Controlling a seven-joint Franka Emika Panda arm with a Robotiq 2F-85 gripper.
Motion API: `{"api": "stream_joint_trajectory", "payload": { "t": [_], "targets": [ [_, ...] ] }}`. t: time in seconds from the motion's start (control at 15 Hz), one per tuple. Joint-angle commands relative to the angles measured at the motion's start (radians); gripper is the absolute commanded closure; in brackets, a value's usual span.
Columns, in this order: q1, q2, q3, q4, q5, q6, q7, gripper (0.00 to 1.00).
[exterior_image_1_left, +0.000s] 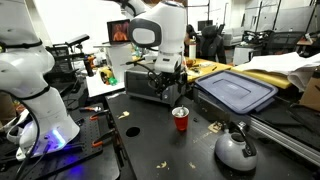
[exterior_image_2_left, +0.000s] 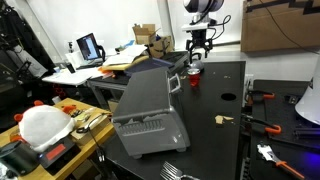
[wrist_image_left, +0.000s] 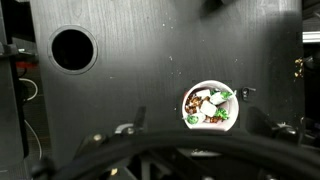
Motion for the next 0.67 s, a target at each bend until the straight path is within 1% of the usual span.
{"api": "stream_joint_trajectory", "payload": {
  "t": [0.0,0.27,0.6],
  "targets": [
    [-0.024,0.045,-0.019,0.048,0.067,-0.033,0.009,0.0],
    [-0.054,0.085,-0.04,0.069,0.115,-0.037,0.001,0.0],
    [-0.089,0.131,-0.048,0.09,0.195,-0.063,-0.001,0.0]
  ]
}}
